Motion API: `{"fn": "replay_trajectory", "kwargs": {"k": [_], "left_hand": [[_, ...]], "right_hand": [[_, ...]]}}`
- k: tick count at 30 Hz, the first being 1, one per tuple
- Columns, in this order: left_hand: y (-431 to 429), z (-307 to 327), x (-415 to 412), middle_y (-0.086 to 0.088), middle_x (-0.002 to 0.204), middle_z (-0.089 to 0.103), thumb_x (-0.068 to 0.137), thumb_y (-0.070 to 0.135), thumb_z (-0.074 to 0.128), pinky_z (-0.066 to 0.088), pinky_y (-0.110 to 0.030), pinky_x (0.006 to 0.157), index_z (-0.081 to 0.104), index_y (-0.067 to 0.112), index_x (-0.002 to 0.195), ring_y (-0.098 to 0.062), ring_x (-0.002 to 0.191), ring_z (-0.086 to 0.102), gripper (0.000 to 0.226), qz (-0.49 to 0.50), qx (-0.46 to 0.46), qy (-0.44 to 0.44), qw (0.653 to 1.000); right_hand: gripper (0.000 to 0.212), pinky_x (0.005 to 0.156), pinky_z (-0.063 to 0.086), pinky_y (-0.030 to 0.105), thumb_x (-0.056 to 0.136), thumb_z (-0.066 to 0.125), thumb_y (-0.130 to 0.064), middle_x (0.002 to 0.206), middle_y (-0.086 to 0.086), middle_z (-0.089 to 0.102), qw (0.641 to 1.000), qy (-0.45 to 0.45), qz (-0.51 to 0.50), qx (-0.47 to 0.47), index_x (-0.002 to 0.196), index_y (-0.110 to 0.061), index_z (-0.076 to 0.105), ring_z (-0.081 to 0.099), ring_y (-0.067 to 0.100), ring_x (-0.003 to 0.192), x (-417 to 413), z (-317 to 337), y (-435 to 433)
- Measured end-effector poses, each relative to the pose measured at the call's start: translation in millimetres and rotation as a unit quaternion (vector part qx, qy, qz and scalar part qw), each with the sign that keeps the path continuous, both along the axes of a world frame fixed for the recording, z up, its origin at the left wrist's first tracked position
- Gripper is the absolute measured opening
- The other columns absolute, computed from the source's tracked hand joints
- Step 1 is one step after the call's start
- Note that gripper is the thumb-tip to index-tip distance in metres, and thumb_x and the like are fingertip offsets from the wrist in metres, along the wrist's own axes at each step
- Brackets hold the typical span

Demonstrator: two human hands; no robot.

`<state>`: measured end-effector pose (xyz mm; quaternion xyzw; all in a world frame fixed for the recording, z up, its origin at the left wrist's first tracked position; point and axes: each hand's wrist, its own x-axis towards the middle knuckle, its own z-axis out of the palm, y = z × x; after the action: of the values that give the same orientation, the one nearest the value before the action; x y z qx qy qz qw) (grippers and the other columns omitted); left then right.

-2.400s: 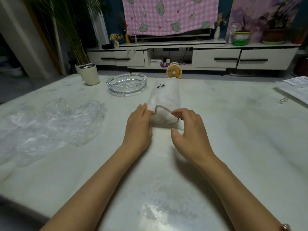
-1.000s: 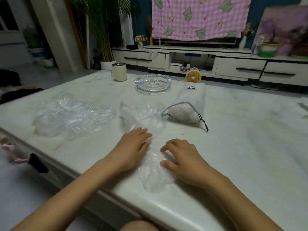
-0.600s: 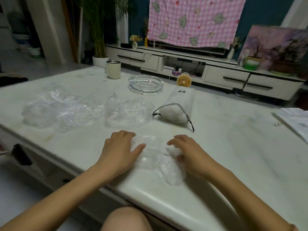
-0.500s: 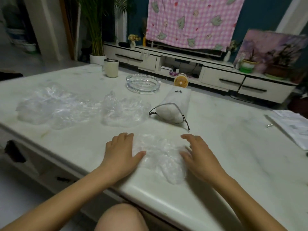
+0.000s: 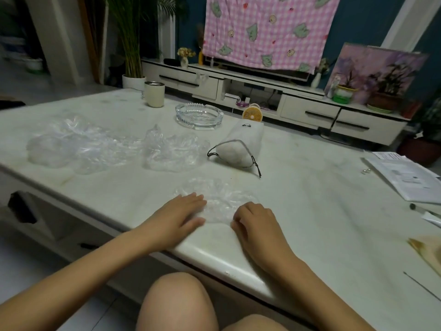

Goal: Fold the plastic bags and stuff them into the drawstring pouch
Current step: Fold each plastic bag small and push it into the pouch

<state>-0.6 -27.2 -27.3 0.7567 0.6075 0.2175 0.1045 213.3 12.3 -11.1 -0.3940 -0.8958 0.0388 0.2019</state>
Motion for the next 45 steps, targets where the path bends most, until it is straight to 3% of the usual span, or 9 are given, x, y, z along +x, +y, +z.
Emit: {"fn": "replay_trajectory", "kwargs": {"k": [5, 9, 13, 18, 25, 29, 35, 39, 45], "left_hand": [[-14, -1, -8, -0.012, 0.121, 0.064, 0.096, 0.037, 0.032, 0.057, -0.047, 0.069, 0.070, 0.009, 0.108, -0.032, 0.105, 0.063, 0.049, -0.034, 0.071, 0.060, 0.995], [-35, 15, 1, -0.003, 0.112, 0.069, 0.100, 0.053, 0.017, 0.053, -0.030, 0.085, 0.073, 0.023, 0.087, -0.018, 0.105, 0.064, 0.065, -0.093, 0.139, 0.162, 0.973], [-36, 39, 21, -0.003, 0.092, 0.072, 0.096, 0.058, 0.023, 0.049, -0.029, 0.087, 0.073, 0.014, 0.081, -0.023, 0.095, 0.066, 0.068, 0.019, 0.196, -0.004, 0.980], [-5, 27, 56, -0.002, 0.157, 0.019, 0.102, 0.025, 0.025, 0.004, -0.031, 0.115, 0.027, 0.012, 0.147, -0.016, 0.146, 0.009, 0.046, 0.095, 0.001, 0.083, 0.992], [-7, 9, 31, 0.003, 0.157, -0.015, 0.045, 0.092, -0.020, -0.011, -0.036, 0.117, -0.006, 0.025, 0.151, -0.012, 0.144, -0.016, 0.126, 0.050, -0.106, 0.144, 0.983], [-8, 5, 27, 0.003, 0.155, -0.023, 0.038, 0.099, -0.006, -0.013, -0.040, 0.117, -0.013, 0.027, 0.149, -0.013, 0.141, -0.025, 0.133, 0.017, -0.129, 0.153, 0.980], [-15, 4, 22, 0.011, 0.153, -0.022, 0.052, 0.096, 0.004, -0.019, -0.029, 0.113, -0.008, 0.033, 0.149, -0.005, 0.138, -0.029, 0.116, -0.014, -0.062, 0.091, 0.994], [-30, -7, 6, 0.003, 0.141, 0.046, 0.079, 0.079, 0.038, 0.019, -0.017, 0.109, 0.053, 0.026, 0.130, -0.004, 0.133, 0.030, 0.075, -0.083, 0.115, -0.004, 0.990], [-27, -10, 1, 0.001, 0.118, 0.063, 0.081, 0.064, 0.050, 0.035, -0.016, 0.090, 0.064, 0.017, 0.114, -0.007, 0.109, 0.048, 0.059, -0.102, 0.156, 0.025, 0.982]], "right_hand": [[0.015, 0.066, 0.044, 0.038, 0.087, 0.050, -0.024, 0.077, -0.002, 0.058, 0.999, 0.008, 0.032, 0.012, 0.077, -0.016, 0.056, 0.050, 0.021, 0.072, 33, 9, 1], [0.035, 0.065, 0.039, 0.030, 0.086, 0.037, -0.052, 0.079, -0.010, 0.056, 0.996, -0.065, 0.051, -0.020, 0.071, -0.024, 0.054, 0.051, 0.015, 0.075, 43, 22, -19], [0.030, 0.077, 0.040, 0.023, 0.091, 0.042, -0.037, 0.098, -0.002, 0.066, 0.996, 0.083, -0.007, 0.037, 0.096, -0.018, 0.066, 0.061, 0.019, 0.090, 23, 33, -26], [0.050, 0.109, 0.005, 0.015, 0.097, 0.028, -0.027, 0.153, 0.009, 0.029, 0.995, 0.002, 0.032, -0.094, 0.143, -0.008, 0.035, 0.022, 0.021, 0.143, -26, 7, -8], [0.088, 0.112, -0.015, 0.025, 0.075, 0.005, -0.076, 0.156, -0.010, -0.015, 0.978, -0.170, 0.040, -0.114, 0.151, -0.032, -0.002, -0.016, 0.008, 0.144, -1, -4, 10], [0.106, 0.114, -0.016, 0.028, 0.056, -0.010, -0.092, 0.149, -0.019, -0.025, 0.976, -0.175, 0.029, -0.126, 0.148, -0.039, -0.011, -0.024, 0.002, 0.139, 21, -5, 9], [0.094, 0.115, -0.012, 0.022, 0.063, 0.013, -0.092, 0.152, -0.025, -0.020, 0.979, -0.101, 0.037, -0.173, 0.144, -0.048, -0.007, -0.024, -0.008, 0.137, 37, 6, -1], [0.059, 0.110, 0.009, 0.010, 0.082, 0.045, -0.070, 0.147, -0.033, 0.009, 0.983, -0.072, 0.072, -0.154, 0.134, -0.048, 0.028, 0.005, -0.014, 0.135, 51, 17, -19], [0.009, 0.091, 0.042, 0.019, 0.097, 0.044, -0.038, 0.123, -0.023, 0.054, 0.994, 0.045, 0.033, -0.097, 0.097, -0.038, 0.053, 0.049, -0.004, 0.109, 44, -1, -23]]}}
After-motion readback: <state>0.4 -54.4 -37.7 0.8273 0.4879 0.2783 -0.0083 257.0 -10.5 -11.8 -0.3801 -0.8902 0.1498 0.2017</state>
